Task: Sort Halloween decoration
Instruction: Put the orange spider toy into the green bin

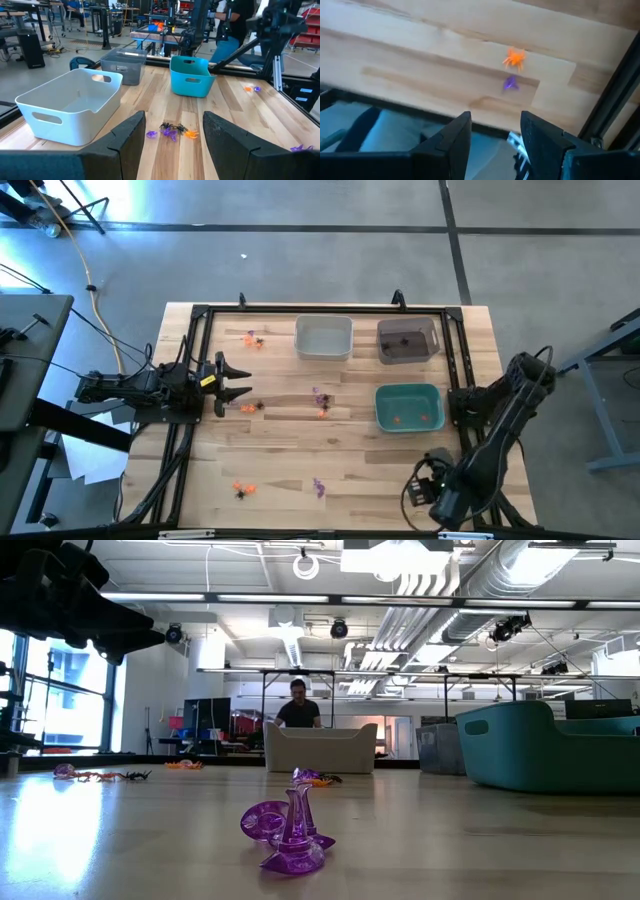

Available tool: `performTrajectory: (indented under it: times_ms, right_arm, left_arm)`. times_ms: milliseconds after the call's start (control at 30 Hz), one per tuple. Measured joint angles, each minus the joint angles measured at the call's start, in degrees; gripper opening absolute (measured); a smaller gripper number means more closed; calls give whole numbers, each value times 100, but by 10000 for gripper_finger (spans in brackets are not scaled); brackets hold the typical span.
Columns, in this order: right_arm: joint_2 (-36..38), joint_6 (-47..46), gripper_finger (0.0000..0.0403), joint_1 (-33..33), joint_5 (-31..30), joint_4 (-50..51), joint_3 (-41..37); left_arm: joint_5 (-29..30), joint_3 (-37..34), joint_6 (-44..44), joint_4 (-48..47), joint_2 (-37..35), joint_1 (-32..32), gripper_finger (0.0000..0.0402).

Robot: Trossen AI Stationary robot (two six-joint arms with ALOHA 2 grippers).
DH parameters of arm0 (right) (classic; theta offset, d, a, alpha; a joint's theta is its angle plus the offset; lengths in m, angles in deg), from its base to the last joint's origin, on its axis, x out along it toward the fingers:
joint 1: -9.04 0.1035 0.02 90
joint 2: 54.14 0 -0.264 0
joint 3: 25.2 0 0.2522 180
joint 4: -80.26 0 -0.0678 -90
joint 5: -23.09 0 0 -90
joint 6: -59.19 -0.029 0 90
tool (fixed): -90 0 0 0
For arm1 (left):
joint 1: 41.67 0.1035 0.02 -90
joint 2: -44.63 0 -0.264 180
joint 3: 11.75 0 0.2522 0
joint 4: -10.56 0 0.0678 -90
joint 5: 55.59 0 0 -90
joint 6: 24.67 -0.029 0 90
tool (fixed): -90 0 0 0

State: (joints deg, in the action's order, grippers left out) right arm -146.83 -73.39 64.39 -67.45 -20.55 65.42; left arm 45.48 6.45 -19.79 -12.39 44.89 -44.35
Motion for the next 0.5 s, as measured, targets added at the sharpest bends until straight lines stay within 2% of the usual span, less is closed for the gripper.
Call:
performTrajectory:
  times_ms: [300, 500]
  right_arm:
    - [-918, 159, 165, -7, 201, 61, 0]
    - [-1088, 291, 165, -22, 273, 70, -115]
  left_arm:
    - [0, 0, 0, 0, 0, 1, 186]
    - [0, -1, 0, -2, 0, 0, 186]
